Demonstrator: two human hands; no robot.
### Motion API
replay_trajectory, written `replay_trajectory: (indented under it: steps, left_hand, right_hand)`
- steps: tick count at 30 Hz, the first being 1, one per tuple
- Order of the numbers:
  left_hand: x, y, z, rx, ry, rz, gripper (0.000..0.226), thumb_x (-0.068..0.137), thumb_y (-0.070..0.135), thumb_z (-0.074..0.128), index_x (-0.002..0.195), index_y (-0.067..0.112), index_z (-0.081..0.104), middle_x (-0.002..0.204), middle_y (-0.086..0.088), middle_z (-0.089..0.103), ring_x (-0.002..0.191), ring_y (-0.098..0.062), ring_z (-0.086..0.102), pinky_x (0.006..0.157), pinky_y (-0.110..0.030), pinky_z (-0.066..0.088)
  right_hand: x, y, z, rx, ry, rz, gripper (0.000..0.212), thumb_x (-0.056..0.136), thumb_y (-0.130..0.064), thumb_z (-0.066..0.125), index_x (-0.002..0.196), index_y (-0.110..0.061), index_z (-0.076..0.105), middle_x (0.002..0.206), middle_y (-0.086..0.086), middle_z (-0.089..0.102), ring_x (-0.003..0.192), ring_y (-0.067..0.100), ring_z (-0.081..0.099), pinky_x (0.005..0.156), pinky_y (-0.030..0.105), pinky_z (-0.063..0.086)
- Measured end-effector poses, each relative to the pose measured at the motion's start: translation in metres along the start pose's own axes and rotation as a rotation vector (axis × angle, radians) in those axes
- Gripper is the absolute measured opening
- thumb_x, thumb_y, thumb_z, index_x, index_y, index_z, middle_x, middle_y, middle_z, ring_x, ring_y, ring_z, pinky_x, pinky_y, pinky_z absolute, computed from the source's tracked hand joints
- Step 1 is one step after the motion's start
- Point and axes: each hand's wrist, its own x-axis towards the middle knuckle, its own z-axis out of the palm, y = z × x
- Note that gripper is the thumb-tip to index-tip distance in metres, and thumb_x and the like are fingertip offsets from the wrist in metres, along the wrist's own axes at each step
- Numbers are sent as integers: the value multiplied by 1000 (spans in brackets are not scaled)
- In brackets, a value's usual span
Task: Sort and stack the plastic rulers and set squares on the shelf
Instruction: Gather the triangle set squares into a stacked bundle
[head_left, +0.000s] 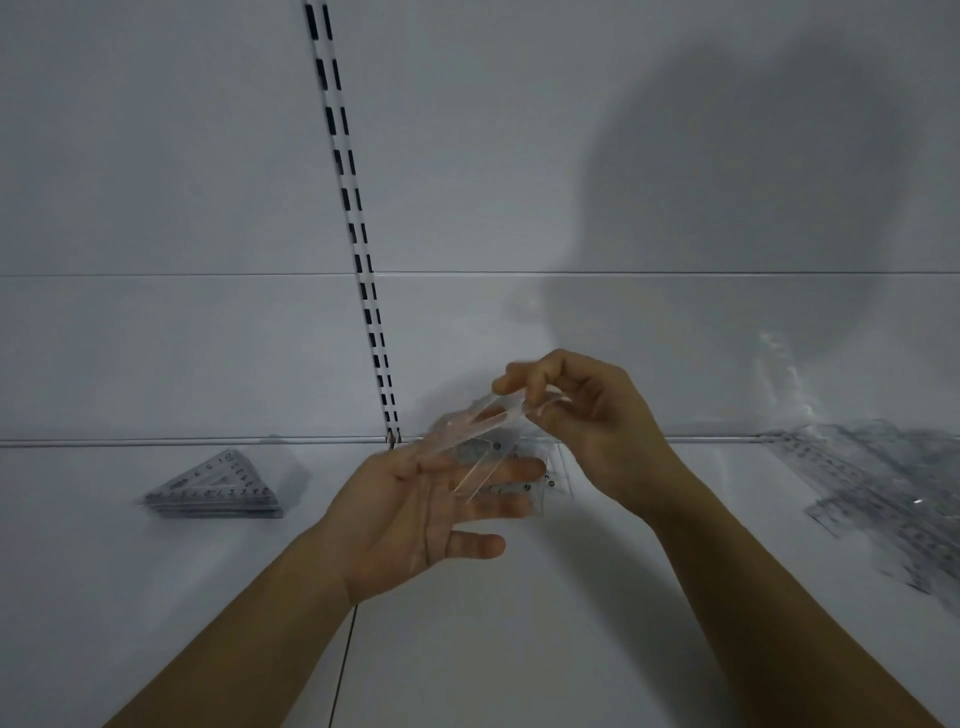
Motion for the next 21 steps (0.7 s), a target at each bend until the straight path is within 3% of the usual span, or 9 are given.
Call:
replay_trajectory:
  steps: [2, 5, 7, 9, 12, 15, 18, 21]
  left_hand:
    - [0, 2, -9, -137, -76, -23, 43, 95, 23, 44, 133, 12, 63, 130, -23, 62, 84, -28, 71, 60, -35, 58]
    - [1, 3, -19, -208, -150, -23, 53, 92, 30, 57, 142, 13, 53, 132, -24, 59, 80, -27, 69, 59, -34, 58]
    - [1, 3, -21, -247, -168, -45, 56, 99, 45, 45, 145, 13, 50, 133, -24, 58, 80, -27, 69, 59, -34, 59]
    - [-1, 3, -18, -180, -96, -43, 56, 100, 50, 39, 141, 16, 55, 128, -21, 61, 70, -23, 67, 49, -29, 56]
    - [-4, 0, -11, -25, -17, 9, 40, 101, 23, 44, 139, 22, 57, 118, -16, 66, 56, -14, 56, 40, -21, 46]
    - [-6, 2, -5, 55, 15, 94, 61, 94, -3, 39, 140, 33, 54, 111, -13, 65, 55, -11, 45, 40, -18, 38]
    - [-6, 8, -4, -33, 90, 181, 75, 81, -12, 32, 136, 32, 57, 101, -11, 60, 53, -10, 39, 39, -16, 33]
    - [-7, 13, -8, -130, 180, 204, 42, 87, 5, 38, 115, 23, 62, 95, -9, 55, 52, -9, 33, 34, -16, 29]
  right_hand:
    - [0, 5, 3, -142, -1, 8, 27, 88, 15, 59, 81, -10, 64, 108, -5, 74, 117, 15, 63, 103, 50, 49]
    - [-1, 8, 5, -170, 5, 35, 26, 88, 13, 63, 81, -12, 67, 113, -7, 72, 117, 15, 63, 98, 51, 52]
    - [0, 9, 5, -142, -4, 26, 29, 88, 14, 61, 79, -13, 66, 114, -3, 72, 117, 16, 64, 94, 51, 55]
    - [-1, 10, 5, -146, -32, 28, 32, 89, 16, 58, 77, -12, 65, 115, -3, 72, 115, 14, 65, 93, 49, 55]
    - [-2, 16, 8, -196, -95, 49, 32, 91, 17, 53, 87, -10, 70, 123, -8, 70, 120, 7, 62, 99, 40, 54]
    - [-1, 20, 8, -182, -28, 95, 47, 95, 12, 49, 126, -20, 61, 128, -7, 65, 121, 7, 59, 99, 25, 51]
    - [-2, 37, 3, -575, -12, 137, 33, 98, -20, 59, 131, -25, 57, 123, -4, 64, 111, 10, 59, 96, 25, 49]
    - [-6, 50, 5, -940, -190, 258, 51, 84, -63, 50, 118, -30, 65, 118, -5, 65, 112, 21, 55, 96, 42, 47]
